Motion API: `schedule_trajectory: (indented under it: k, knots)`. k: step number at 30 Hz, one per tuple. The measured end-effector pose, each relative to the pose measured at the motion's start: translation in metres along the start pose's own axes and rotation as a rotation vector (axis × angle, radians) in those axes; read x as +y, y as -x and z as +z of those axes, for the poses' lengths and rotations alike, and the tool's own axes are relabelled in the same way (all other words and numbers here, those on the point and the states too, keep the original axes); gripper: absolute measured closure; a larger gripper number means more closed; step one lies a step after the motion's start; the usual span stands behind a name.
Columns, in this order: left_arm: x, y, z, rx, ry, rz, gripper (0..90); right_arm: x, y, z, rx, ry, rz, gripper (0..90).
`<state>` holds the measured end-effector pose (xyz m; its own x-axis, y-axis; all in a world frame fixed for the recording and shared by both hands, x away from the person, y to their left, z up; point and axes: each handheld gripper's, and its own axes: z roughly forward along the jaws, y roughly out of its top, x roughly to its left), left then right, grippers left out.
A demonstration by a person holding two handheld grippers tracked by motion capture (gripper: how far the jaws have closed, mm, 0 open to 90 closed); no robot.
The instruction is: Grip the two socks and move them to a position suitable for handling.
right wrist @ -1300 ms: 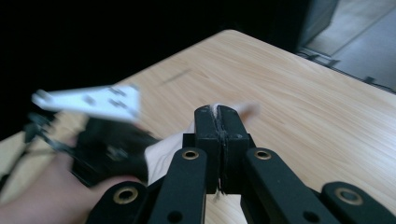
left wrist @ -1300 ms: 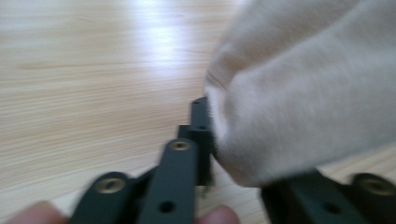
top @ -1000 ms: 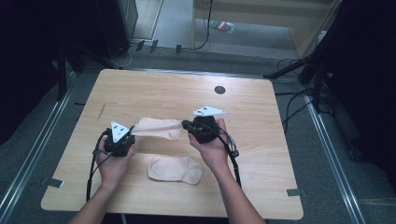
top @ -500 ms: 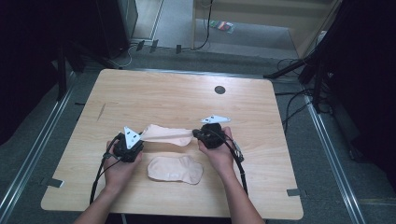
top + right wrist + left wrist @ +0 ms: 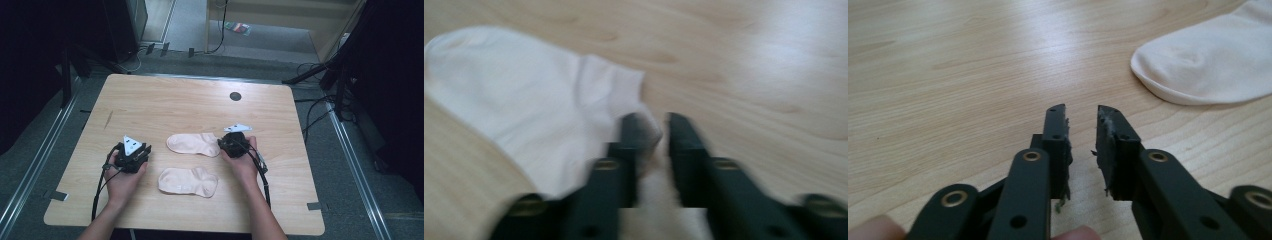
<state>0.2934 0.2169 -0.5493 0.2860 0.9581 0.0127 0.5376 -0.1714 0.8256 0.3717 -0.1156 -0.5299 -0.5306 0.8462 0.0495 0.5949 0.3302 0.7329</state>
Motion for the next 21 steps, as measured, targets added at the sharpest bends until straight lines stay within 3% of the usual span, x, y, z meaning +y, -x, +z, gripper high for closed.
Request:
schedule_trajectory:
  k: [1, 3, 6, 7, 9, 11, 15, 21]
  knots:
    - [0.001, -0.002, 0.001, -0.016, 0.018, -0.030, 67.3, 0.000, 0.007, -0.002, -0.037, 0.019, 0.032, 55.0]
    - [0.002, -0.003, 0.001, -0.037, 0.026, -0.052, 66.2, 0.000, 0.010, -0.004, -0.034, 0.042, 0.047, 52.9]
    - [0.005, -0.004, 0.005, -0.064, 0.044, -0.082, 61.4, -0.003, 0.014, -0.013, -0.019, 0.107, 0.095, 53.6]
    - [0.009, -0.004, 0.008, -0.096, 0.053, -0.107, 58.8, -0.006, 0.015, -0.018, -0.014, 0.140, 0.108, 54.9]
    - [0.011, -0.004, 0.010, -0.106, 0.058, -0.114, 57.8, -0.007, 0.015, -0.019, -0.009, 0.146, 0.114, 55.1]
    - [0.014, -0.004, 0.012, -0.131, 0.057, -0.146, 56.2, -0.008, 0.015, -0.020, 0.002, 0.154, 0.122, 55.1]
    - [0.023, 0.002, 0.019, -0.177, 0.019, -0.156, 56.6, -0.009, 0.013, -0.015, 0.009, 0.147, 0.124, 53.0]
    - [0.037, 0.010, 0.036, -0.198, -0.027, -0.140, 53.7, -0.006, 0.008, -0.007, 0.027, 0.143, 0.141, 44.7]
